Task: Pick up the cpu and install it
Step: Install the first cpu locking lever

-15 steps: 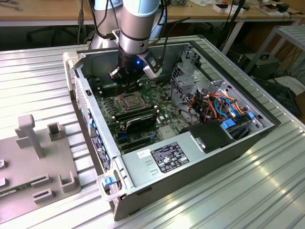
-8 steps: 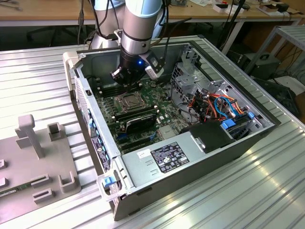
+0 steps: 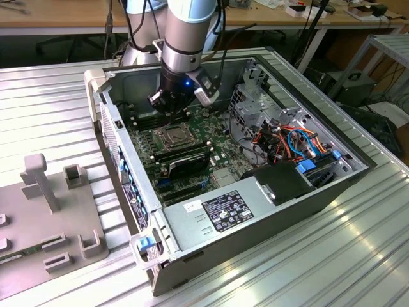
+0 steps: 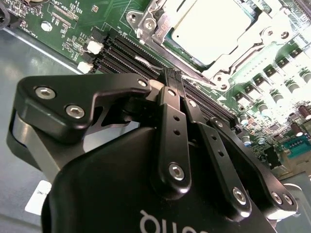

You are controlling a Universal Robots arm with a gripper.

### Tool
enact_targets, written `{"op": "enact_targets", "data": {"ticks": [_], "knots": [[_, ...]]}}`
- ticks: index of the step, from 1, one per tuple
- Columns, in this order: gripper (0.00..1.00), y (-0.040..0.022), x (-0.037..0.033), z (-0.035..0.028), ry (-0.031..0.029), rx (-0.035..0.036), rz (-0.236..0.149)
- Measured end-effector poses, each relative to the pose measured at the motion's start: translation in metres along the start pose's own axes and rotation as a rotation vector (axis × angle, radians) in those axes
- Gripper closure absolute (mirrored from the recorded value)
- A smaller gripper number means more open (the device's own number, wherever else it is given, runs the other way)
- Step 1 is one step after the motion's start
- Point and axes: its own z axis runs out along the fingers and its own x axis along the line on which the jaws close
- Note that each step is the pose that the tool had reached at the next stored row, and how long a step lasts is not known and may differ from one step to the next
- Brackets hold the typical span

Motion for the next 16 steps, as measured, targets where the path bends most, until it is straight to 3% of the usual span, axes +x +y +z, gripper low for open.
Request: {"op": "enact_targets", "data": {"ticks": [16], "knots": [[0.89, 0.0001, -0.0017, 0.0050, 0.0000, 0.0000, 0.000]]}}
